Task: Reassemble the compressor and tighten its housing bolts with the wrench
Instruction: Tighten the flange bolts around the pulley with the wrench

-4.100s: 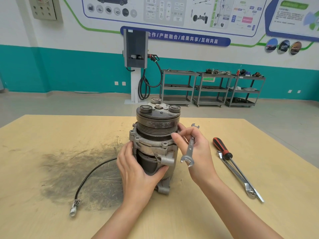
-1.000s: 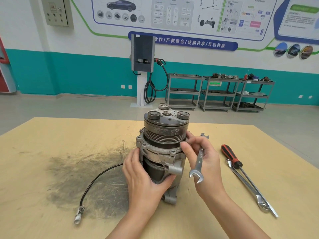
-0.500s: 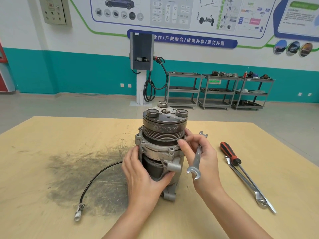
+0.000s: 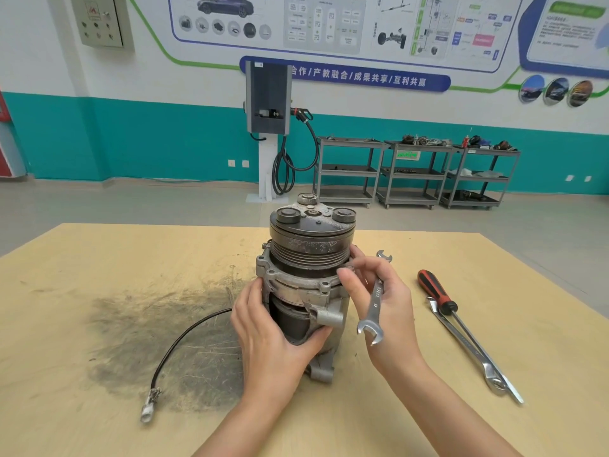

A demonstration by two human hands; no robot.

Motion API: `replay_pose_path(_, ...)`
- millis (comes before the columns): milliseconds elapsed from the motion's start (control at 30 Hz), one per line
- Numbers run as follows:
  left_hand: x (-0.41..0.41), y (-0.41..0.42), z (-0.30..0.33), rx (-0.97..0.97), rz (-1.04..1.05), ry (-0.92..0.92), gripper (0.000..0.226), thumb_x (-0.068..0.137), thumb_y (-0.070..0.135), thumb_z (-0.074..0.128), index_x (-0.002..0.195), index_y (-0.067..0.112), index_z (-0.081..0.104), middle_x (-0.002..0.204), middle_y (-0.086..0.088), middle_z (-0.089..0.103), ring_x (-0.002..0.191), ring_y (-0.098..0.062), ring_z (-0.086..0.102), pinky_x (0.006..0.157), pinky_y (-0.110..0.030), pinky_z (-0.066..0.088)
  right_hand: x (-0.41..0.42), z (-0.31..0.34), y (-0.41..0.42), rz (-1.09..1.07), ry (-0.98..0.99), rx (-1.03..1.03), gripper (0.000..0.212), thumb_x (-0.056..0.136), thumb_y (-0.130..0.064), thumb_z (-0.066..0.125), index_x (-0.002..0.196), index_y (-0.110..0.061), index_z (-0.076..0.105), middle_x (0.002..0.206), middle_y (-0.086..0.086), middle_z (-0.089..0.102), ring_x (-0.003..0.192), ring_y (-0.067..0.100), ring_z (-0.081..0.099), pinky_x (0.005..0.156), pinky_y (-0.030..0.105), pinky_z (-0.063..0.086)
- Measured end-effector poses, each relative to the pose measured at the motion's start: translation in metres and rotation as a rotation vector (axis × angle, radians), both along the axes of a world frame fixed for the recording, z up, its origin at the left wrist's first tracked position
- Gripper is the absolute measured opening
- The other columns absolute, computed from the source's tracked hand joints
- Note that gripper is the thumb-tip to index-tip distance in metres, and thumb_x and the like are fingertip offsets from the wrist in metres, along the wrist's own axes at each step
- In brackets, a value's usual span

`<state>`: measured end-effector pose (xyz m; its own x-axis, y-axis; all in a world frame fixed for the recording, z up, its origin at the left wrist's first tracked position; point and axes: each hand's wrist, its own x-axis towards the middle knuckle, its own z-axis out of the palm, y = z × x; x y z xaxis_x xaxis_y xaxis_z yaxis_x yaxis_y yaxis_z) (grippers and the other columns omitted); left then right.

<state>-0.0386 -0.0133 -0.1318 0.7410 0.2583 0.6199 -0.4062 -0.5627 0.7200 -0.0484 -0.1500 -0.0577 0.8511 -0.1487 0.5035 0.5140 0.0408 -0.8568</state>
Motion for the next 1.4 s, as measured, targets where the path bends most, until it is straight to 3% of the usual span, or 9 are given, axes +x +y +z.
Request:
replay_pose_path(200,-0.0008,-0.0003,0.0010,-0.002,0.000,-0.002,0.118,0.056,0.065,0.074,0.146,0.005,0.027,0.146,-0.011,0.031,0.135,-0.027,0.025,0.111,-0.038,0.020,-0.0010,-0.0011,-0.0023,0.018,-0.036,-0.028,0.017,0.090,-0.027,0.059,0.097,-0.014,0.068,0.135,-0.003,0.061,0.130,0.005,0.051,0.105,0.025,0.045)
replay_pose_path(600,0.0007,0.0000,-0.0015,-0.003,0.008,-0.011,0.116,0.055,0.057,0.080,0.146,0.009,0.027,0.146,-0.011,0.031,0.135,-0.026,0.026,0.111,-0.037,0.020,-0.0010,-0.0014,-0.0043,0.044,-0.050,-0.056,0.018,0.091,-0.027,0.058,0.100,-0.014,0.067,0.137,-0.002,0.060,0.129,0.004,0.051,0.103,0.021,0.045)
replay_pose_path(700,0.0008,0.0001,-0.0013,0.001,0.002,-0.002,0.116,0.056,0.056,0.080,0.146,0.005,0.028,0.146,-0.013,0.032,0.136,-0.029,0.027,0.112,-0.036,0.020,0.0000,-0.0012,-0.0049,0.042,-0.026,-0.052,0.017,0.088,-0.028,0.061,0.097,-0.013,0.065,0.135,-0.004,0.061,0.129,0.005,0.051,0.103,0.026,0.046)
replay_pose_path(833,0.0002,-0.0001,-0.0011,0.000,-0.004,0.018,0.117,0.056,0.054,0.081,0.147,0.004,0.028,0.147,-0.014,0.031,0.137,-0.032,0.026,0.114,-0.045,0.025,0.0009,-0.0002,-0.0043,0.031,-0.027,-0.027,0.019,0.085,-0.025,0.066,0.095,-0.009,0.061,0.127,-0.010,0.064,0.121,-0.003,0.056,0.092,0.012,0.047)
replay_pose_path(900,-0.0001,0.0002,-0.0005,0.002,0.001,0.022,0.117,0.056,0.053,0.082,0.147,0.003,0.028,0.147,-0.015,0.032,0.137,-0.032,0.026,0.114,-0.047,0.026,0.0006,-0.0006,-0.0060,0.033,-0.038,-0.055,0.019,0.087,-0.025,0.064,0.098,-0.010,0.063,0.131,-0.008,0.062,0.123,0.000,0.055,0.095,0.015,0.047)
replay_pose_path(1000,-0.0009,0.0001,0.0006,0.010,0.008,0.034,0.117,0.057,0.049,0.086,0.147,0.002,0.028,0.147,-0.016,0.032,0.137,-0.032,0.025,0.114,-0.048,0.025,-0.0001,-0.0011,-0.0087,0.053,-0.053,-0.102,0.014,0.095,-0.016,0.058,0.103,-0.007,0.065,0.131,-0.003,0.062,0.123,0.009,0.057,0.095,0.020,0.049)
replay_pose_path(1100,-0.0019,-0.0001,0.0021,0.004,0.006,0.042,0.118,0.057,0.048,0.086,0.148,0.001,0.028,0.148,-0.016,0.031,0.138,-0.032,0.024,0.115,-0.048,0.026,0.0003,0.0003,-0.0084,0.065,-0.040,-0.083,0.010,0.094,-0.010,0.060,0.100,-0.004,0.065,0.132,-0.002,0.061,0.121,0.001,0.057,0.092,0.013,0.046)
replay_pose_path(1233,-0.0024,-0.0001,0.0032,0.000,-0.001,0.047,0.117,0.057,0.049,0.085,0.148,0.001,0.028,0.147,-0.016,0.031,0.137,-0.032,0.025,0.114,-0.054,0.028,0.0020,0.0013,-0.0058,0.077,-0.003,-0.005,0.014,0.087,-0.016,0.067,0.095,-0.006,0.061,0.132,0.000,0.061,0.120,-0.003,0.057,0.089,0.010,0.046)
replay_pose_path(1400,-0.0029,-0.0004,0.0032,-0.012,0.000,0.045,0.117,0.057,0.052,0.082,0.148,0.002,0.028,0.148,-0.016,0.031,0.138,-0.030,0.024,0.116,-0.049,0.026,-0.0001,0.0002,-0.0054,0.071,-0.034,-0.016,0.020,0.089,-0.025,0.062,0.101,-0.010,0.064,0.132,-0.002,0.062,0.125,0.004,0.055,0.096,0.017,0.047)
